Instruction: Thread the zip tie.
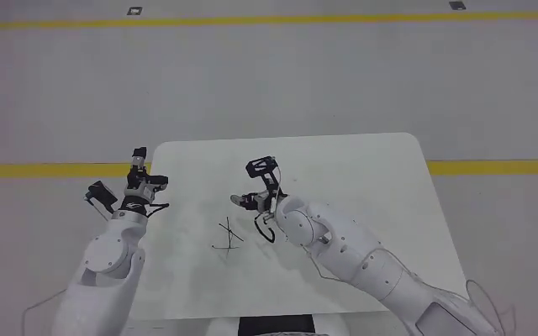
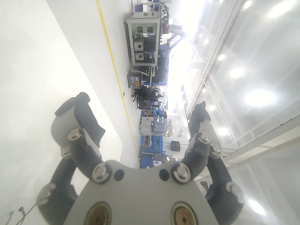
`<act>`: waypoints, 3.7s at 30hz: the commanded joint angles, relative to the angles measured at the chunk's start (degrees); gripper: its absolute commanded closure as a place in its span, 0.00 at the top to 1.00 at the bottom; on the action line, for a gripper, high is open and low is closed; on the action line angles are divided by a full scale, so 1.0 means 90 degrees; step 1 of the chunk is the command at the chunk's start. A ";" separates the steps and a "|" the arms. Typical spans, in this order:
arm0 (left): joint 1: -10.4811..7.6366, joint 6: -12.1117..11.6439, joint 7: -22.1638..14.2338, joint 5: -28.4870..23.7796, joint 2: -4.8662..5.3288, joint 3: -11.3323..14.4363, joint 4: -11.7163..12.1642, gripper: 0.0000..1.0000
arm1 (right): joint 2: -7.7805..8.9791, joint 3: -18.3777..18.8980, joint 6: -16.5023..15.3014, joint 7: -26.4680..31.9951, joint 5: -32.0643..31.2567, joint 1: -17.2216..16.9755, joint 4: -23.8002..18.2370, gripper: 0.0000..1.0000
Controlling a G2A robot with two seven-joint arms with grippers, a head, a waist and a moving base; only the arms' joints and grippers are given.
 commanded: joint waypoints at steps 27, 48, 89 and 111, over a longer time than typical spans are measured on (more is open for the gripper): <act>0.0000 0.0000 0.0000 0.0000 0.0000 0.0000 0.0000 1.00 | -0.0583 -0.1106 -0.1320 0.2646 0.0188 0.1175 0.0464 1.00; 0.0000 0.0000 0.0000 0.0000 0.0000 0.0000 0.0000 1.00 | -0.1163 -0.1745 -0.1265 0.2977 0.0292 0.1453 0.1169 1.00; 0.0000 0.0000 0.0000 0.0000 0.0000 0.0000 0.0000 1.00 | -0.1599 -0.2079 -0.0663 0.2827 -0.0530 0.1269 0.1425 1.00; 0.0000 0.0000 0.0000 0.0000 0.0000 0.0000 0.0000 1.00 | -0.1666 -0.1860 -0.0271 0.3438 -0.1585 0.0998 0.1243 0.00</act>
